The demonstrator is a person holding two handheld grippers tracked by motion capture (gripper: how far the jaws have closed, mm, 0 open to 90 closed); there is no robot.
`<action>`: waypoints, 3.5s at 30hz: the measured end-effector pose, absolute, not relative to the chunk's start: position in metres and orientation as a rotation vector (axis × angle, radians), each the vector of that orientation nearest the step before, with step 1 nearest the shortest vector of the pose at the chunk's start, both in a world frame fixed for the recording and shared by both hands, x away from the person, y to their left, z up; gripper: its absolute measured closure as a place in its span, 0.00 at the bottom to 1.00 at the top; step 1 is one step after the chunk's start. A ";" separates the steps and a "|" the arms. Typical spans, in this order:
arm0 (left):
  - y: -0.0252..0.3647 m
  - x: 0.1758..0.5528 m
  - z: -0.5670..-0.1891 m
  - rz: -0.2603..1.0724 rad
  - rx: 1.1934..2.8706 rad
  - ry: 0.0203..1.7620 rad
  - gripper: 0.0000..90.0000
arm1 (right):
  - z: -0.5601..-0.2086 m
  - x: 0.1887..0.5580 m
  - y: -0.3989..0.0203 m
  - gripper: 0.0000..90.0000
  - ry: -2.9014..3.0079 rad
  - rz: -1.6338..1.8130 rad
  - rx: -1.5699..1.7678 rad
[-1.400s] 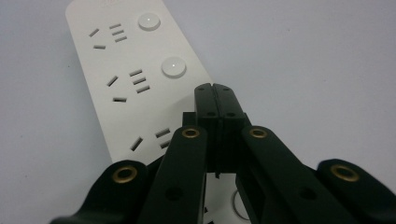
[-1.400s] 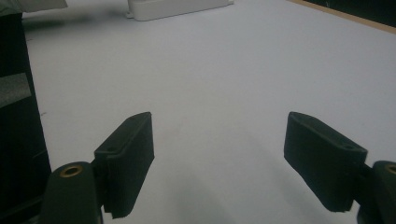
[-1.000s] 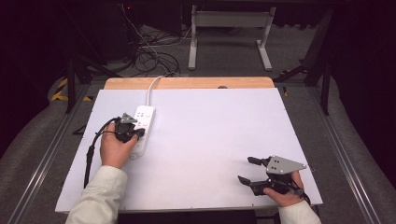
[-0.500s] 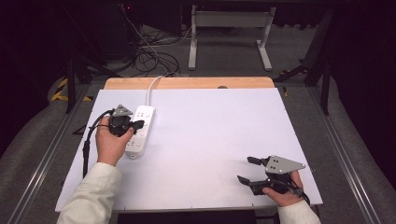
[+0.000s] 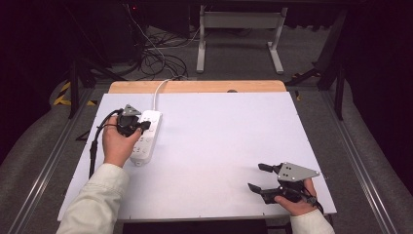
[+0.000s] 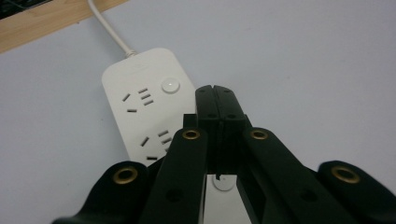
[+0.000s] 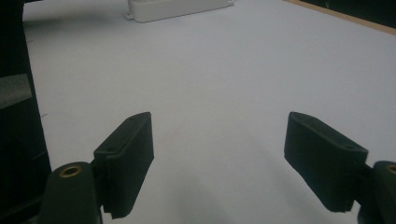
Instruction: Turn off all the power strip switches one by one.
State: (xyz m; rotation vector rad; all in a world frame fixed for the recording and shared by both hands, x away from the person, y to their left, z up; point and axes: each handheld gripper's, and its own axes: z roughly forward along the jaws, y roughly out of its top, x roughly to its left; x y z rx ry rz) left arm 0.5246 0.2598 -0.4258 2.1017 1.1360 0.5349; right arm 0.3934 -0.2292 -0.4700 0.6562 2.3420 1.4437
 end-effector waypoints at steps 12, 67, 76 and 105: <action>0.265 0.544 -0.445 0.427 2.061 1.182 1.00 | -0.470 0.394 -0.230 0.27 2.344 1.445 0.659; 0.249 0.539 -0.459 0.633 2.182 1.144 1.00 | -0.471 0.393 -0.230 0.27 2.351 1.440 0.652; 0.252 0.540 -0.460 0.596 2.145 1.161 1.00 | -0.471 0.393 -0.231 0.27 2.354 1.441 0.649; 0.257 0.568 -0.438 0.528 2.028 1.154 1.00 | -0.472 0.394 -0.230 0.27 2.356 1.443 0.652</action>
